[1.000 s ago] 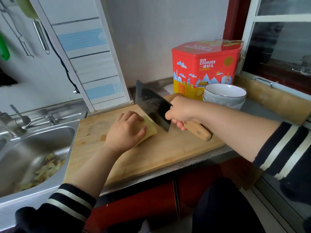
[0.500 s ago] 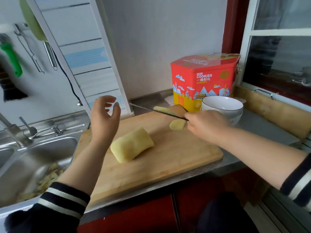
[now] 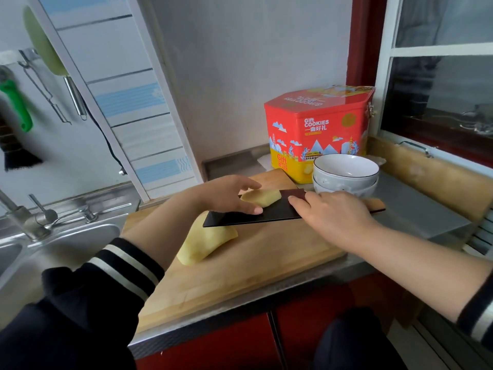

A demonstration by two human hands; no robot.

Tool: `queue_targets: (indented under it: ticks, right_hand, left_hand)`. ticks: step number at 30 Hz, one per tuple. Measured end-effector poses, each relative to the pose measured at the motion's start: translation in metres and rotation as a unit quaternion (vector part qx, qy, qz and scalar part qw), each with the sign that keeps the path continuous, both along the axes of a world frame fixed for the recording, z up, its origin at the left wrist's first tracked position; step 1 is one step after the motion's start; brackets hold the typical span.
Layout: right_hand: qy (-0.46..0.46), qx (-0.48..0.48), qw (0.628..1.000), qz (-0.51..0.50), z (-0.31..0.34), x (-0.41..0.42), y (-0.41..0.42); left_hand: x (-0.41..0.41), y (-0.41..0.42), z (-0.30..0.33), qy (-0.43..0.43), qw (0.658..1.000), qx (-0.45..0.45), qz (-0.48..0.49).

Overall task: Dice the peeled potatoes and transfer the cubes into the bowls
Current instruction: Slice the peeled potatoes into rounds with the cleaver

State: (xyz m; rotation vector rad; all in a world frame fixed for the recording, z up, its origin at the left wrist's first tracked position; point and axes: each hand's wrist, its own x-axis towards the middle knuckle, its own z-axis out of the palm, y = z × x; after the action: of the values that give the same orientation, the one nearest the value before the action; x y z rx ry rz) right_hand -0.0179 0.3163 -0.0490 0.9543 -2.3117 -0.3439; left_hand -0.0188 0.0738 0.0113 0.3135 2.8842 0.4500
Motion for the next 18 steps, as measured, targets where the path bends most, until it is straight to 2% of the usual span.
queue_targets:
  ticks: [9, 18]
  right_hand:
    - [-0.020, 0.015, 1.000, -0.002, 0.007, -0.001, 0.009]
    - [-0.052, 0.028, 0.998, 0.013, 0.011, 0.002, 0.023]
  left_hand:
    - [-0.018, 0.004, -0.003, -0.021, 0.999, 0.036, -0.003]
    - [-0.049, -0.021, -0.003, 0.010, 0.996, 0.017, 0.083]
